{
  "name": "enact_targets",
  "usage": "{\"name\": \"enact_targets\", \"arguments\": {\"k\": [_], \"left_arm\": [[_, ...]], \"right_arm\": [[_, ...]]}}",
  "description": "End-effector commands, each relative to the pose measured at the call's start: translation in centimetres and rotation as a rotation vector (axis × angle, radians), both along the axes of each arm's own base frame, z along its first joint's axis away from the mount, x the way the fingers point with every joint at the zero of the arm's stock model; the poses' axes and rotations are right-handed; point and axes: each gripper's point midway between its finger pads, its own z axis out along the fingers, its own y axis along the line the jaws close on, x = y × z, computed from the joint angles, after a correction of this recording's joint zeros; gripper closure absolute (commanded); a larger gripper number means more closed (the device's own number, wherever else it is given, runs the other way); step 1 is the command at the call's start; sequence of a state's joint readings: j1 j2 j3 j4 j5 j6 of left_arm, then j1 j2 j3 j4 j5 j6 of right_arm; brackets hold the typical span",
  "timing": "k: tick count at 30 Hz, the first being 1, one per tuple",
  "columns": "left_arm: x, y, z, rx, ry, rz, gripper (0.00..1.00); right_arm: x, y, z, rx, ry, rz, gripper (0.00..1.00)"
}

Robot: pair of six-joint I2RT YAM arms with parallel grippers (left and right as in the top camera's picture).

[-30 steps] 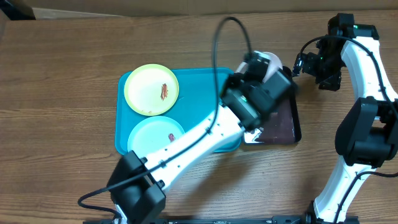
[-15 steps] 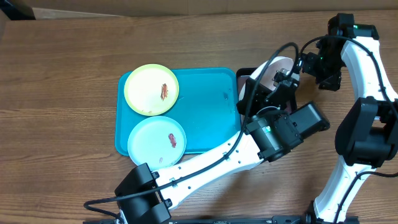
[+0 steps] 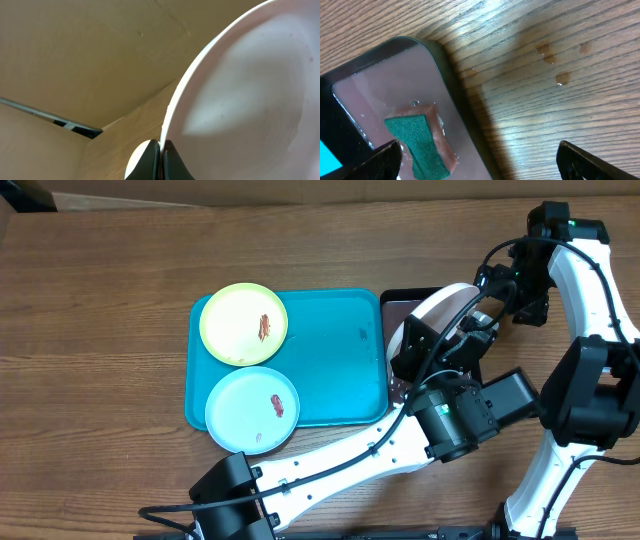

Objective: Clean dirty plates on tray and stack at the side
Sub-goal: 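Grip the white plate edge with the left gripper and lift it rightward, then swing the held white plate left off the tray to the table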

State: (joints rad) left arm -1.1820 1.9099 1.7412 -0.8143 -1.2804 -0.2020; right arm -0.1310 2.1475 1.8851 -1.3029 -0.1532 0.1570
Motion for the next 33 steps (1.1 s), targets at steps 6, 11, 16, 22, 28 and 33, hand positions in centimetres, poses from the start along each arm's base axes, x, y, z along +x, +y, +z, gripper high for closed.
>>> {"name": "enact_targets", "arguments": {"k": [6, 11, 16, 22, 28, 33], "left_arm": [[0.4, 0.4, 0.9, -0.011, -0.019, 0.022, 0.96], [0.2, -0.8, -0.8, -0.098, 0.067, -0.029, 0.96], [0.6, 1.3, -1.4, -0.092, 0.064, 0.043, 0.96], [0.7, 1.3, -4.5, -0.169, 0.244, 0.023, 0.96], [1.2, 5.5, -5.1, -0.256, 0.22, 0.204, 0.96], [2.0, 6.6, -10.5, -0.472, 0.608, 0.265, 0.96]], "right_arm": [[0.4, -0.1, 1.5, 0.0, -0.042, -0.006, 0.0], [0.4, -0.1, 1.5, 0.0, -0.042, -0.006, 0.0], [0.4, -0.1, 1.5, 0.0, -0.042, -0.006, 0.0], [0.4, -0.1, 1.5, 0.0, -0.042, -0.006, 0.0], [0.4, -0.1, 1.5, 0.0, -0.042, -0.006, 0.0], [0.4, -0.1, 1.5, 0.0, -0.042, -0.006, 0.0]]}}
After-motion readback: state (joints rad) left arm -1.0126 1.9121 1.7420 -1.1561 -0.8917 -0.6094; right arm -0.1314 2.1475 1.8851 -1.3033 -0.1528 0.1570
